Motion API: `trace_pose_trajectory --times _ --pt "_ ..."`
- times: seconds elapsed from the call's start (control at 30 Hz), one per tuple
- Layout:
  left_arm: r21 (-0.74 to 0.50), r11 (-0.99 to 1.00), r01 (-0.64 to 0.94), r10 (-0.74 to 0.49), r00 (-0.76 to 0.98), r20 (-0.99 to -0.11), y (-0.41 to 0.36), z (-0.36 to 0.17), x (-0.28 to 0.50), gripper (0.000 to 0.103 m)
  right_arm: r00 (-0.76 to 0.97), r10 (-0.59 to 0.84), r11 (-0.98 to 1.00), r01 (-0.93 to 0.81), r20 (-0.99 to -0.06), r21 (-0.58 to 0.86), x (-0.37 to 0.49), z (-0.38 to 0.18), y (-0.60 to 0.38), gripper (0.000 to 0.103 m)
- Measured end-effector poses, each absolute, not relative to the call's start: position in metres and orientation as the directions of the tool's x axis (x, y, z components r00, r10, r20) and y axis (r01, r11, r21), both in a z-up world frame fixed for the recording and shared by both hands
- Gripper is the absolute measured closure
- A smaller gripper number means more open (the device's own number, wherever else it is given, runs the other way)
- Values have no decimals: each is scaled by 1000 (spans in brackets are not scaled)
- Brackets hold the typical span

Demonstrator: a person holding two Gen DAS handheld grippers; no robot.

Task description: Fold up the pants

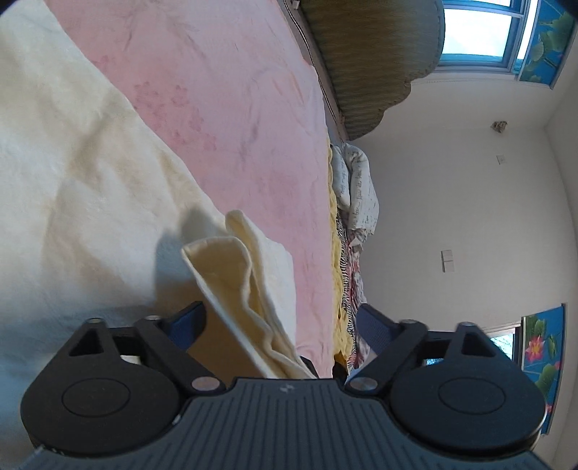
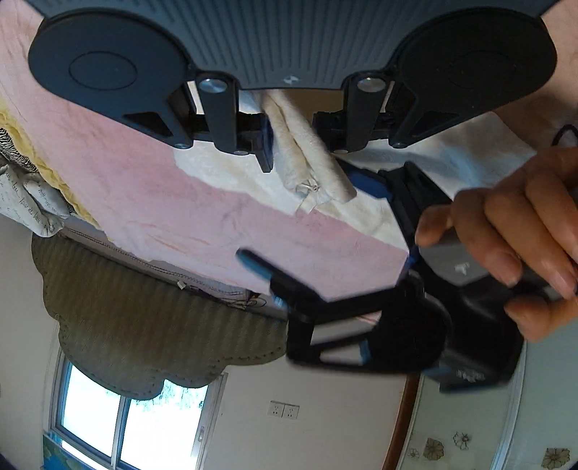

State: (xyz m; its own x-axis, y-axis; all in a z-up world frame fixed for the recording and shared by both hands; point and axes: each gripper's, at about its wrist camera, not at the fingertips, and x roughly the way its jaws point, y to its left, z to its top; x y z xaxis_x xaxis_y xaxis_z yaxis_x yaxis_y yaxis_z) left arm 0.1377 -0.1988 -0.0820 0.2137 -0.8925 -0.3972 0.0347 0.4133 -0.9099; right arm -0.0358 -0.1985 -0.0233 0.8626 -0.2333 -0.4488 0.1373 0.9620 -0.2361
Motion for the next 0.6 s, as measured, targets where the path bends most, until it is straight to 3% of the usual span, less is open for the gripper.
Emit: trace_pose_trajectory --times 0.07,0.13,0.37,0.6 --pt "-890 451 67 -880 197 -432 -195 -77 142 64 867 -214 964 114 -450 -240 -33 -21 -193 82" --pt "-839 530 127 -840 215 -498 -186 -65 141 88 871 -187 963 73 -454 -258 -30 -20 -182 82" --pt "-484 805 343 -592 410 -694 -141 -12 124 95 868 -36 943 -134 -494 -305 1 -25 -132 82" --pt "-218 922 321 -372 569 -733 -101 -19 119 95 851 86 910 -278 -518 -307 36 -42 -90 82"
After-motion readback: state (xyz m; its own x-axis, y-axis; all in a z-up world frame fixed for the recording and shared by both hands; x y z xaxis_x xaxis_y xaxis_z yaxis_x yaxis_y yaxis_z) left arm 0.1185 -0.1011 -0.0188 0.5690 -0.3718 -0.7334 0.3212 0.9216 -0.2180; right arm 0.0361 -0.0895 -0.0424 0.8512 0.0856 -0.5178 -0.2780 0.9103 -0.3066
